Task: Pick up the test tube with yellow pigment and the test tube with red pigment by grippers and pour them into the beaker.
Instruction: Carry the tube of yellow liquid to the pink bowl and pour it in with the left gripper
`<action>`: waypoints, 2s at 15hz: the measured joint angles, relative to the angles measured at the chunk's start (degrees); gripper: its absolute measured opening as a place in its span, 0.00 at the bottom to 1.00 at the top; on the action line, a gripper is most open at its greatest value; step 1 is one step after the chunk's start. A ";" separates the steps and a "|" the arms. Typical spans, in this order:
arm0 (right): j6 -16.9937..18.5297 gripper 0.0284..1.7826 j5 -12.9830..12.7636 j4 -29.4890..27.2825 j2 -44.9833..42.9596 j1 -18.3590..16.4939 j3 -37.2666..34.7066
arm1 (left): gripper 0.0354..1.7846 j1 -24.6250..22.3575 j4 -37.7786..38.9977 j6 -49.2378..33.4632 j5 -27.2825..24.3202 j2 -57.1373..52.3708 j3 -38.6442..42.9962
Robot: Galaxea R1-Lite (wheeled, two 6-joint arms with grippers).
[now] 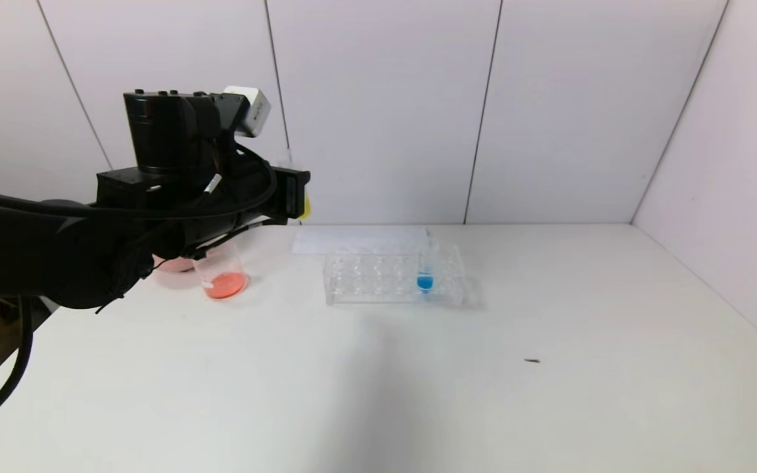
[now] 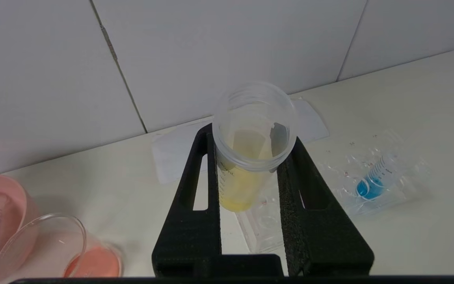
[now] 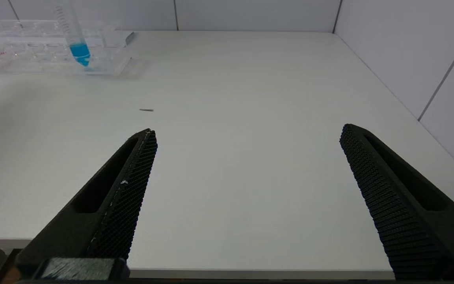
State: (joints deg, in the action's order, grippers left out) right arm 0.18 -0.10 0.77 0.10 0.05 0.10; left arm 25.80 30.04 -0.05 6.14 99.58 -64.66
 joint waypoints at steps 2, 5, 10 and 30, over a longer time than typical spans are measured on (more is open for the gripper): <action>0.00 0.95 0.00 0.00 0.00 0.00 0.00 | 0.23 -1.18 -0.02 0.00 -0.04 -0.39 -0.02; -0.02 0.95 0.02 0.00 0.00 0.00 0.00 | 0.23 -3.52 -1.38 0.05 -0.20 -0.96 -0.26; 0.00 0.95 0.00 0.00 0.00 0.00 0.00 | 0.23 -7.63 -5.29 -0.02 -2.21 -1.35 -2.51; 0.00 0.95 0.00 -0.02 0.00 0.00 0.00 | 0.23 -17.68 -5.95 -0.22 -4.28 1.24 -4.16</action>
State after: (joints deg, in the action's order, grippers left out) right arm 0.18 -0.10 0.74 0.10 0.05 0.10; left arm 8.12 24.09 -0.27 1.87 100.83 -68.82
